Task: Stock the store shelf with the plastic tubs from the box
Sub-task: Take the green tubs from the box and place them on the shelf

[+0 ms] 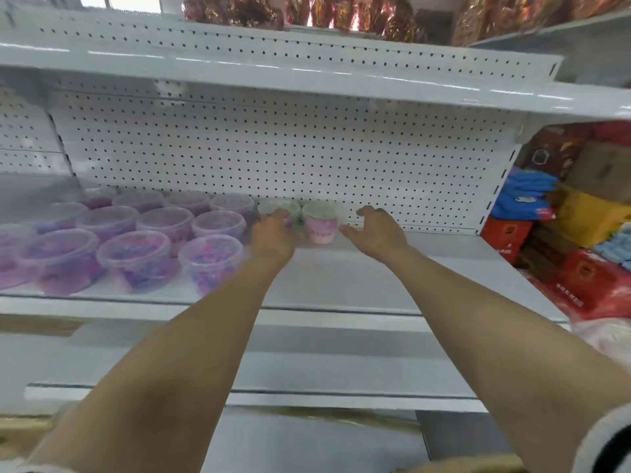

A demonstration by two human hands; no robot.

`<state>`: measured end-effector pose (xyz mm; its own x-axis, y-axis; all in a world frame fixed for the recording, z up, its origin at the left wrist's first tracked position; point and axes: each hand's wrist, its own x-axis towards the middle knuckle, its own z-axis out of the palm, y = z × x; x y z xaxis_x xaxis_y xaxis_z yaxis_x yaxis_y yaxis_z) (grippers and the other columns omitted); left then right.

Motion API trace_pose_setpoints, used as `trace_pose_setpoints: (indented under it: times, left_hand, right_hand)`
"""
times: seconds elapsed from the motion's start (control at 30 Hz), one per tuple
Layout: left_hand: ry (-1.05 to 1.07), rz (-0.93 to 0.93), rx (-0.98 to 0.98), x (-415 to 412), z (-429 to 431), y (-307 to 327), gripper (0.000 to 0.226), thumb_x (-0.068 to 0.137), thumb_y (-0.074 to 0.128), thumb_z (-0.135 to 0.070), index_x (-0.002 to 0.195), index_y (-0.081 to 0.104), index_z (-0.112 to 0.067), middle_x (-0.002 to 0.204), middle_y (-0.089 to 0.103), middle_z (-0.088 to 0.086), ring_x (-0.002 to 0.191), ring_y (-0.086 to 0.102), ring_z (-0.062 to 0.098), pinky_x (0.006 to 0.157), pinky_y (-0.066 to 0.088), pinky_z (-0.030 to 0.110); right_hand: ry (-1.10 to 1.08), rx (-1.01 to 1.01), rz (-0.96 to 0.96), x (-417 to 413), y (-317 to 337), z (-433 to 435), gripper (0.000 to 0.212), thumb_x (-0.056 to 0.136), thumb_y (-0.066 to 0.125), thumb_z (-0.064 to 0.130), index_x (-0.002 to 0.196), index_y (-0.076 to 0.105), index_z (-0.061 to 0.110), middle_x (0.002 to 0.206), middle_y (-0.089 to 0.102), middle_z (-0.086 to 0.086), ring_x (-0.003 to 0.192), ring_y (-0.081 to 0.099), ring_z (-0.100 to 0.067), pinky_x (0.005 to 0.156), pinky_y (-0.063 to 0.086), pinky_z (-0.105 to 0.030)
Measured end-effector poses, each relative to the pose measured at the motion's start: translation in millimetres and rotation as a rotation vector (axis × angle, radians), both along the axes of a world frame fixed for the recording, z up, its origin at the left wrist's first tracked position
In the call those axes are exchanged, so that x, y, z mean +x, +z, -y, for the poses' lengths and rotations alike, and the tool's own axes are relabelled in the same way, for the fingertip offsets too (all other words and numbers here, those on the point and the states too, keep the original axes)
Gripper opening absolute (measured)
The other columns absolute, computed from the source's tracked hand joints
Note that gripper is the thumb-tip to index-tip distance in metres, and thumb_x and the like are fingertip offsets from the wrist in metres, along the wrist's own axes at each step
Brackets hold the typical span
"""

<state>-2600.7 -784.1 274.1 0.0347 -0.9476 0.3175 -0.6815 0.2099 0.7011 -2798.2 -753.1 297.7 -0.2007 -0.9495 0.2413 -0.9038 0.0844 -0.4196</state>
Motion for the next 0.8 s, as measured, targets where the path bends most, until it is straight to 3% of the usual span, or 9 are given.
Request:
trace_pose_setpoints:
  times: [0.07, 0.17, 0.3, 0.43, 0.6, 0.73, 0.8]
  left_hand:
    - [-0.035, 0.029, -0.063, 0.8, -41.3, 2.8, 0.027, 0.085, 0.063, -0.017, 0.111, 0.064, -0.009, 0.103, 0.07, 0.015, 0.097, 0.064, 0.033, 0.082, 0.051, 0.037]
    - [-0.109, -0.012, -0.097, -2.1, -106.3, 4.5, 0.033, 0.087, 0.065, -0.023, 0.117, 0.062, -0.009, 0.114, 0.067, 0.013, 0.106, 0.061, 0.032, 0.087, 0.044, 0.033]
    - [-0.166, -0.059, -0.068, -13.8, -179.0, -7.8, 0.045, 0.09, 0.059, -0.041, 0.127, 0.057, -0.015, 0.128, 0.061, 0.01, 0.119, 0.054, 0.03, 0.094, 0.042, 0.031]
    - [-0.258, -0.08, -0.003, -35.3, -235.5, -19.2, 0.048, 0.091, 0.056, -0.045, 0.129, 0.055, -0.015, 0.13, 0.057, 0.009, 0.121, 0.051, 0.027, 0.093, 0.04, 0.028]
    - [-0.382, -0.049, 0.028, -82.9, -279.5, -25.0, 0.048, 0.091, 0.056, -0.046, 0.128, 0.054, -0.016, 0.13, 0.057, 0.007, 0.121, 0.051, 0.025, 0.095, 0.039, 0.029]
    - [-0.443, -0.036, 0.073, -134.6, -301.0, -35.9, 0.047, 0.09, 0.058, -0.045, 0.127, 0.056, -0.016, 0.129, 0.058, 0.007, 0.119, 0.053, 0.026, 0.096, 0.042, 0.031]
    - [-0.474, -0.007, 0.097, -165.8, -304.0, -48.6, 0.048, 0.09, 0.057, -0.046, 0.128, 0.056, -0.016, 0.13, 0.058, 0.007, 0.118, 0.054, 0.026, 0.096, 0.043, 0.032]
  right_hand:
    - [0.001, -0.01, -0.07, 1.3, 4.6, -45.4, 0.065, 0.088, 0.063, 0.052, 0.14, 0.046, 0.017, 0.134, 0.051, -0.012, 0.119, 0.055, -0.03, 0.09, 0.046, -0.037]
    - [-0.028, -0.011, -0.107, 0.1, 3.4, -116.1, 0.063, 0.088, 0.065, 0.048, 0.139, 0.047, 0.018, 0.132, 0.053, -0.012, 0.117, 0.056, -0.029, 0.086, 0.045, -0.034]
    - [-0.096, 0.016, -0.039, -5.3, -8.8, -208.0, 0.064, 0.091, 0.06, 0.05, 0.141, 0.043, 0.014, 0.132, 0.054, -0.014, 0.119, 0.055, -0.03, 0.089, 0.045, -0.034]
    - [-0.173, 0.071, 0.023, -25.2, -19.7, -282.4, 0.066, 0.092, 0.058, 0.05, 0.142, 0.04, 0.011, 0.133, 0.055, -0.016, 0.121, 0.054, -0.032, 0.09, 0.044, -0.035]
    - [-0.291, 0.086, 0.063, -66.9, -26.0, -346.8, 0.062, 0.089, 0.059, 0.052, 0.134, 0.045, 0.012, 0.123, 0.063, -0.01, 0.115, 0.058, -0.031, 0.089, 0.046, -0.036]
    - [-0.373, 0.102, 0.084, -115.0, -40.7, -372.5, 0.053, 0.086, 0.057, 0.053, 0.12, 0.053, 0.012, 0.114, 0.063, -0.011, 0.107, 0.061, -0.034, 0.077, 0.043, -0.033]
    - [-0.401, 0.121, 0.089, -145.1, -52.6, -379.2, 0.056, 0.088, 0.055, 0.055, 0.123, 0.055, 0.011, 0.116, 0.064, -0.014, 0.107, 0.061, -0.035, 0.081, 0.046, -0.034]
